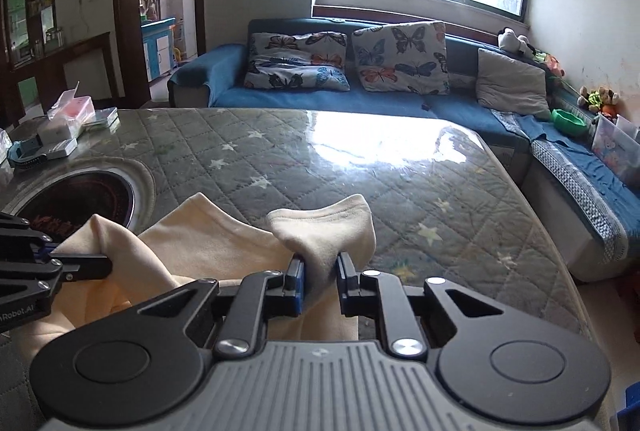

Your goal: Fold clothes

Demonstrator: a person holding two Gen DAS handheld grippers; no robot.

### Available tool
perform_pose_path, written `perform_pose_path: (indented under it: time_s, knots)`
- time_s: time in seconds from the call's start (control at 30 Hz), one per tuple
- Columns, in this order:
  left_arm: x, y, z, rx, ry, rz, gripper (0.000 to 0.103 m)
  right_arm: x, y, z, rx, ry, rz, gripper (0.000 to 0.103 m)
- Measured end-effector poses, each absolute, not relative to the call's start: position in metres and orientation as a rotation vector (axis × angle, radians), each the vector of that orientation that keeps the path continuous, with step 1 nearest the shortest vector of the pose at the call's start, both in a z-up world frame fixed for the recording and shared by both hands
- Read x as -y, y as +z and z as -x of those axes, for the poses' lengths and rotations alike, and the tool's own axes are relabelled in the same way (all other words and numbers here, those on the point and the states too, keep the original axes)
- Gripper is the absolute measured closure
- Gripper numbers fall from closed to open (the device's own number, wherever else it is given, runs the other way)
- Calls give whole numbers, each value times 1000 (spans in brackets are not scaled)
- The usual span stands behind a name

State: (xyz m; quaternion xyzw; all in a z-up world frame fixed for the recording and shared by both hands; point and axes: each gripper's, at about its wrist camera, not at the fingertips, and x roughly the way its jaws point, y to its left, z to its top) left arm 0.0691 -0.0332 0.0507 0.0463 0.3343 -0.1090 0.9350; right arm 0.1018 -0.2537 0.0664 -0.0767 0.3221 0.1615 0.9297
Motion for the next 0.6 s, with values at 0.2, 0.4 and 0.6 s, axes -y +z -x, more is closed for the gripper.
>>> perform_pose_path:
  time_s: [0.2, 0.4, 0.6]
  knots:
    - [31, 50, -69, -690, -215, -106, 98, 254, 60, -100, -677, 321, 164, 86]
    - [30, 49, -71, -696, -208, -110, 98, 255, 56, -97, -684, 311, 165, 85]
    - [29, 46, -72, -702, -199, -115, 98, 259, 55, -92, -678, 298, 159, 80]
